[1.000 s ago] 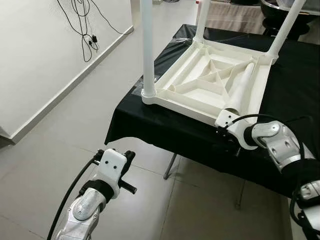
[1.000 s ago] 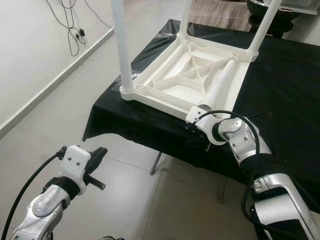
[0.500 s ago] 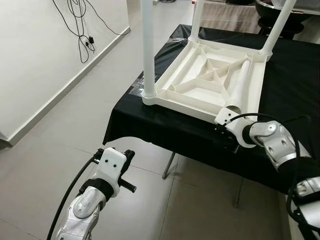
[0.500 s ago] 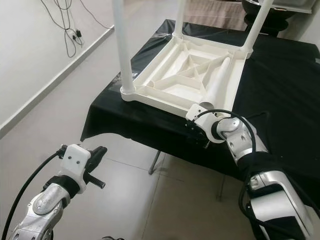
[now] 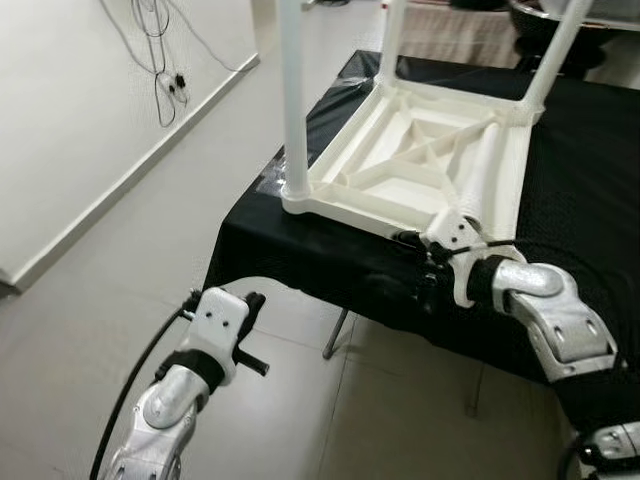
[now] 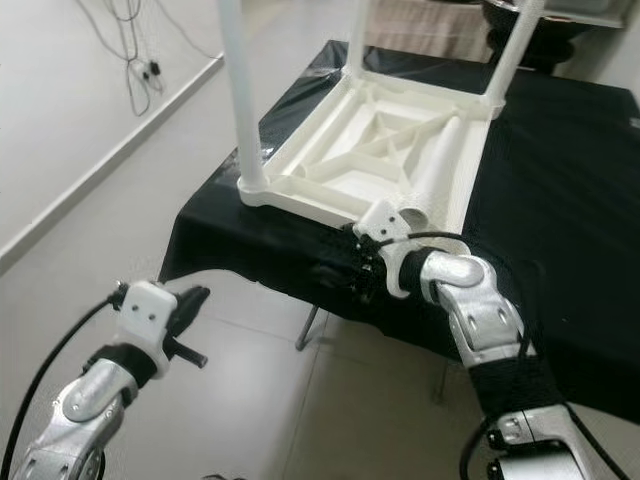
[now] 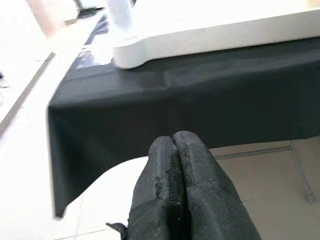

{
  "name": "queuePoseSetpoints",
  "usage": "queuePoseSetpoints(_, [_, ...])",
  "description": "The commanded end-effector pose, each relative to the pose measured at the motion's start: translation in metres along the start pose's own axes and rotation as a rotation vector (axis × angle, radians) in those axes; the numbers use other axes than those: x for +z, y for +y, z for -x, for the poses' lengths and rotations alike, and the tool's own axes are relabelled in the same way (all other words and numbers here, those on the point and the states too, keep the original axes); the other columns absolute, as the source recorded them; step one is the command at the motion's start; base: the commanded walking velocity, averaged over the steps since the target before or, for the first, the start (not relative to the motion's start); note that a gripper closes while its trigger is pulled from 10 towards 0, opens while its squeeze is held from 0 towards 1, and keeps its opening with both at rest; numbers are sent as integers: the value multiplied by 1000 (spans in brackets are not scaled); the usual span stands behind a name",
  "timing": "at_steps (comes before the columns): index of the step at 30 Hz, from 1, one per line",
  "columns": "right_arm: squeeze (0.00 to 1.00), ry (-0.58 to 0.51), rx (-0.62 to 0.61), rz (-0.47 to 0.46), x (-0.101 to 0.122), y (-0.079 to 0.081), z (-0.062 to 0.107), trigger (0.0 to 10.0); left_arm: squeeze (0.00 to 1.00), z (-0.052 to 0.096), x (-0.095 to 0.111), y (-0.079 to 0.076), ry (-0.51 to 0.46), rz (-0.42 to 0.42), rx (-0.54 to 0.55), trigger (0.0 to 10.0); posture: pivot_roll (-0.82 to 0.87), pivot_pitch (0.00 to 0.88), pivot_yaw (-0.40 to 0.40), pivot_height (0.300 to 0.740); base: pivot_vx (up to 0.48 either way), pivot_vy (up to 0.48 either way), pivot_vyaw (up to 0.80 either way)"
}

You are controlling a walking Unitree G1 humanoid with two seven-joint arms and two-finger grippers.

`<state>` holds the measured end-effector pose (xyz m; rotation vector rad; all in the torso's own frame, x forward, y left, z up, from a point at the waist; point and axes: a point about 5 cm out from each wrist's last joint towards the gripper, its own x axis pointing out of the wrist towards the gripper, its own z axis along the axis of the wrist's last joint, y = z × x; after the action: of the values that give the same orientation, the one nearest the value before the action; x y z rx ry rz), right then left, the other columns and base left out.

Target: Building children table

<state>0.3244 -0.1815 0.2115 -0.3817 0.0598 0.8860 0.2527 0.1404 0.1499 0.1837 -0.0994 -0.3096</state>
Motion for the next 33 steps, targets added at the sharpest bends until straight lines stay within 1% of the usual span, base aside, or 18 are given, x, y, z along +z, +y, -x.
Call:
queuePoseSetpoints(1, [0,-87,6,-36,6,10,-2,10000,0,1,-4,1,16,18,11,10000,-7,164,13,740,0,0,0])
queuePoseSetpoints(2, [0,-87,6,-36,6,10,-2,10000,0,1,-4,1,16,18,11,10000,-7,164,13,740,0,0,0])
queuePoseSetpoints(3, [0,-147,-16,-74,9,16,-6,10000,0,1,-3,3,10,18,23,10000,-7,164,13,740,0,0,0])
queuePoseSetpoints(4, [0,-147,-16,-74,9,16,-6,10000,0,1,-3,3,10,18,23,10000,-7,164,13,740,0,0,0])
queuePoseSetpoints(5, [0,-197,-51,-118,11,21,-11,10000,0,0,-3,4,6,17,34,10000,-7,163,12,740,0,0,0])
queuePoseSetpoints(7, [0,-197,-51,-118,11,21,-11,10000,0,0,-3,4,6,17,34,10000,-7,163,12,740,0,0,0])
queuePoseSetpoints(8, [0,-238,-144,-171,9,26,-20,10000,0,0,-2,7,4,15,51,10000,-9,160,14,740,0,0,0])
queuePoseSetpoints(9, [0,-238,-144,-171,9,26,-20,10000,0,0,-2,7,4,15,51,10000,-9,160,14,740,0,0,0])
queuePoseSetpoints(11, [0,-286,-373,-314,-3,41,-33,10000,0,-1,-4,8,8,18,72,10000,-14,153,17,740,0,0,0])
queuePoseSetpoints(12, [0,-273,-448,-333,-11,49,-36,10000,0,0,-5,8,17,20,78,10000,-15,149,21,740,0,0,0])
queuePoseSetpoints(13, [0,-253,-471,-337,-18,59,-36,10000,0,2,-8,7,29,25,80,10000,-16,146,25,740,0,0,0])
queuePoseSetpoints(14, [0,-253,-471,-337,-18,59,-36,10000,0,2,-8,7,29,25,80,10000,-16,146,25,740,0,0,0])
queuePoseSetpoints(16, [0,-232,-476,-337,-23,69,-31,10000,0,6,-12,3,46,23,73,10000,-13,140,22,740,0,0,0])
queuePoseSetpoints(21, [0,-235,-473,-352,-25,70,-26,10000,0,9,-15,2,54,28,74,10000,-14,125,29,740,0,0,0])
queuePoseSetpoints(27, [0,-237,-475,-374,-28,73,-28,10000,0,8,-20,8,58,23,103,10000,4,99,46,740,0,0,-800])
queuePoseSetpoints(30, [0,-221,-546,-389,-33,70,-28,10000,0,7,-23,11,60,21,123,10000,6,95,47,740,0,0,-800])
queuePoseSetpoints(31, [0,-218,-573,-412,-36,67,-27,10000,0,4,-23,11,56,20,124,10000,7,90,46,740,0,0,-800])
queuePoseSetpoints(33, [0,-215,-589,-427,-38,66,-26,10000,0,1,-23,11,52,13,122,10000,9,87,44,740,0,0,-800])
